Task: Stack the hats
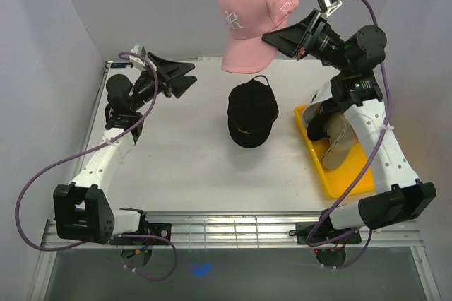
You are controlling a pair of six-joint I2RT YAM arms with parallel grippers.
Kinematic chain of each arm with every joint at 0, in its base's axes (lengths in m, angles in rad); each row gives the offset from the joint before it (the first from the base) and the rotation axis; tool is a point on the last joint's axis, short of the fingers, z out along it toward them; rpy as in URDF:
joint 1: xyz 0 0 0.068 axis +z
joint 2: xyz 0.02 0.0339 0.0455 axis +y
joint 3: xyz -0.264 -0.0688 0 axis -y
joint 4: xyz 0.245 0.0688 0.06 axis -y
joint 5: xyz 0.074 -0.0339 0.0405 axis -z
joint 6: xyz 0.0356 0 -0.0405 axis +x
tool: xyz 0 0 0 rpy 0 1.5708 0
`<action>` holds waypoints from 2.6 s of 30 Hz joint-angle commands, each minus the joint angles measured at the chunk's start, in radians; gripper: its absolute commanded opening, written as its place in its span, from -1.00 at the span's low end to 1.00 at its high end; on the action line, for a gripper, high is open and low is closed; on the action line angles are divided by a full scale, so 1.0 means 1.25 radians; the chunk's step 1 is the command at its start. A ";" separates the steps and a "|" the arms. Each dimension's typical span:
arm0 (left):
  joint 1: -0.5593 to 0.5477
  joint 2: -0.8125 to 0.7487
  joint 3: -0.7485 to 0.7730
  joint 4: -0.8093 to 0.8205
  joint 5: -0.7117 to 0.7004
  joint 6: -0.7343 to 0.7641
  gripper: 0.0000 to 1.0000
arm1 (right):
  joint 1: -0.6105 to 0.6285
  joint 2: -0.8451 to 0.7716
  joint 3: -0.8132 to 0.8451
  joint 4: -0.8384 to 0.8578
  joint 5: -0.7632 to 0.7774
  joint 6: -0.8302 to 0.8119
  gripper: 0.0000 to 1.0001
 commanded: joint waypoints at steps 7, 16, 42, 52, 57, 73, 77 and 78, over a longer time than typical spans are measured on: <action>-0.062 0.042 0.050 0.319 0.015 -0.179 0.69 | 0.042 0.033 -0.090 0.395 -0.001 0.220 -0.84; -0.122 0.057 0.024 0.355 -0.033 -0.179 0.68 | 0.071 0.049 -0.157 0.502 0.030 0.268 -0.84; -0.167 0.086 -0.016 0.387 -0.042 -0.209 -0.83 | 0.077 0.038 -0.280 0.378 0.017 0.179 -0.46; -0.221 0.101 -0.053 0.360 -0.176 -0.223 -1.00 | 0.078 0.000 -0.232 0.078 0.005 0.095 0.10; -0.231 0.094 -0.077 0.316 -0.228 -0.243 -1.00 | 0.077 -0.038 -0.237 -0.058 0.014 0.047 0.08; -0.232 0.032 -0.035 0.040 -0.352 -0.241 -1.00 | 0.062 -0.042 -0.188 -0.271 0.016 -0.030 0.16; -0.242 0.017 -0.031 0.005 -0.391 -0.230 -1.00 | 0.047 -0.045 -0.200 -0.269 0.001 -0.024 0.21; -0.246 0.013 -0.030 -0.012 -0.421 -0.225 -1.00 | 0.045 -0.046 -0.202 -0.266 -0.001 -0.023 0.24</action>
